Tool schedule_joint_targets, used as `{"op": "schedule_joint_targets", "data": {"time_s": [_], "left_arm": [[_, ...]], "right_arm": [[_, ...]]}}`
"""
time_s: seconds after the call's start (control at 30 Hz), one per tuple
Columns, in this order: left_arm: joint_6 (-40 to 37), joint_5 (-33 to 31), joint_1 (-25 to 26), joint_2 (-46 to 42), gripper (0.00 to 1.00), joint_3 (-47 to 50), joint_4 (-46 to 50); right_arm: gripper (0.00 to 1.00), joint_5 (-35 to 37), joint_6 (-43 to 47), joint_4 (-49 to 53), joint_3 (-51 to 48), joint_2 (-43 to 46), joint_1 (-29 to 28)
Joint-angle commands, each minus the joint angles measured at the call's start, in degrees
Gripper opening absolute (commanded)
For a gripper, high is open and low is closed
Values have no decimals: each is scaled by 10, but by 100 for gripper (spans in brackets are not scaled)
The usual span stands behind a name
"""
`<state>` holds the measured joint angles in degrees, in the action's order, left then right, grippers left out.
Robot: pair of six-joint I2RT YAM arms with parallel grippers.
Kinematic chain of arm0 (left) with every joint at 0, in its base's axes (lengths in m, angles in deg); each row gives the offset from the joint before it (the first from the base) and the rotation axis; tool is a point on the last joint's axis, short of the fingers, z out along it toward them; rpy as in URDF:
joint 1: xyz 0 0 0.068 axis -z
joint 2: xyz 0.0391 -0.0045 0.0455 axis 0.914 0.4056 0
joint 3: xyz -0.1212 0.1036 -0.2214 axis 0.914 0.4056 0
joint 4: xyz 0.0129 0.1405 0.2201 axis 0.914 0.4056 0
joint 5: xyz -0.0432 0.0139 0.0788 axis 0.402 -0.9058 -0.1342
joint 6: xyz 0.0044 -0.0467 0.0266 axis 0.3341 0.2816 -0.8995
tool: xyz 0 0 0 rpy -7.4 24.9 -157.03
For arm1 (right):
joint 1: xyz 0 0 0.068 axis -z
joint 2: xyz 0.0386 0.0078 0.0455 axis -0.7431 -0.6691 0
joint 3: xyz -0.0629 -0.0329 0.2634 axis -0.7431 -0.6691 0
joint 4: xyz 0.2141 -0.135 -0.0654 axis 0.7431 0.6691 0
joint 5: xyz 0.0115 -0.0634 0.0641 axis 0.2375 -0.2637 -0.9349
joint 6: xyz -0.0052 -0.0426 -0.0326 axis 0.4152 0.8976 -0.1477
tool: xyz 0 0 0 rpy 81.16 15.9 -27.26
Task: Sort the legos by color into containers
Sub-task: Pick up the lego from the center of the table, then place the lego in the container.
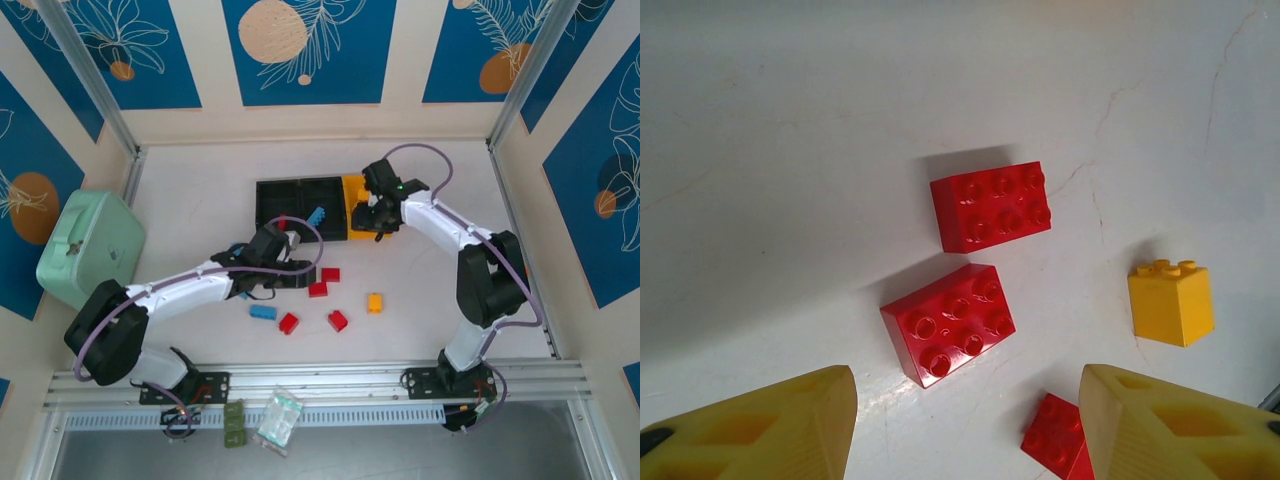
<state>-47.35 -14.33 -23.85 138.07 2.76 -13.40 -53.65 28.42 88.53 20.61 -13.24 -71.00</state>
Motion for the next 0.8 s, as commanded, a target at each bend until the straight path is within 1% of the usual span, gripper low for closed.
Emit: {"op": "schedule_joint_targets", "data": {"time_s": [0.0, 0.27, 0.5, 0.67, 0.77], "left_arm": [[-1, 9, -3, -5, 61, -30, -14], [-23, 18, -3, 10, 61, -95, 14], [-19, 23, -4, 21, 61, -97, 10], [-15, 21, -4, 17, 61, -84, 6], [-14, 20, -4, 14, 61, -79, 5]], "right_arm": [[44, -40, -17, 38, 54, -26, 20], [44, -71, -31, 90, 205, -145, 53], [47, -71, -57, 144, 340, -246, 59], [50, -89, -80, 160, 394, -295, 67], [54, -91, -85, 162, 410, -307, 68]]}}
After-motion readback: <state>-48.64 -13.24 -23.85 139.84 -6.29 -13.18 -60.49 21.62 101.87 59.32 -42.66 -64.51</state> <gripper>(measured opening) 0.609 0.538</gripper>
